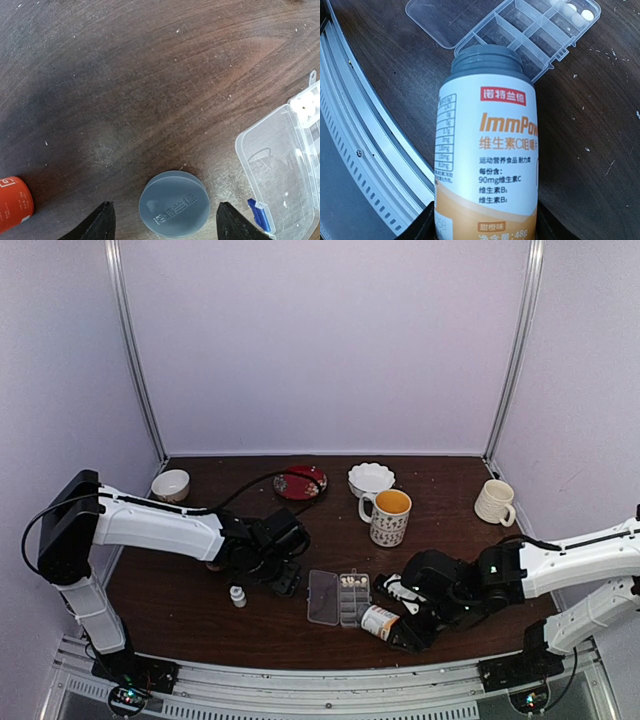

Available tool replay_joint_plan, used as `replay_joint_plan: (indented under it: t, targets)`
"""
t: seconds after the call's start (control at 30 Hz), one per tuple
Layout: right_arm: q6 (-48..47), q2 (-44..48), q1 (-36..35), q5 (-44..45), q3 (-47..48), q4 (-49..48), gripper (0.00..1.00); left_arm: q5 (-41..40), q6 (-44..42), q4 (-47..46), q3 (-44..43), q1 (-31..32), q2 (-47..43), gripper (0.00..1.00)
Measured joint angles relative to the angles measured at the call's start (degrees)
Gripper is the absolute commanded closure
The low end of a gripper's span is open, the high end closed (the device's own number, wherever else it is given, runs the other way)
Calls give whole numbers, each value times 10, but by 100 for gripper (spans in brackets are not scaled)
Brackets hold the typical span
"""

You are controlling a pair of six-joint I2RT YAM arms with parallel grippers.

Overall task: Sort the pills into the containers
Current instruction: Place the lid of the pill bottle at the center of the board, then pour the pill into the compartment of the pill container.

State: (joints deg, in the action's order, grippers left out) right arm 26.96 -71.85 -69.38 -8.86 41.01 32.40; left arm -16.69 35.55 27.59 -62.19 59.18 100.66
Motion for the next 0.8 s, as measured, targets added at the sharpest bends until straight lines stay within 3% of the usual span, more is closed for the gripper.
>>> replay_joint_plan:
  t: [0.8]
  targets:
    - [-19, -31, 0, 1, 64, 79, 100, 0, 2, 5, -2, 0, -2, 29]
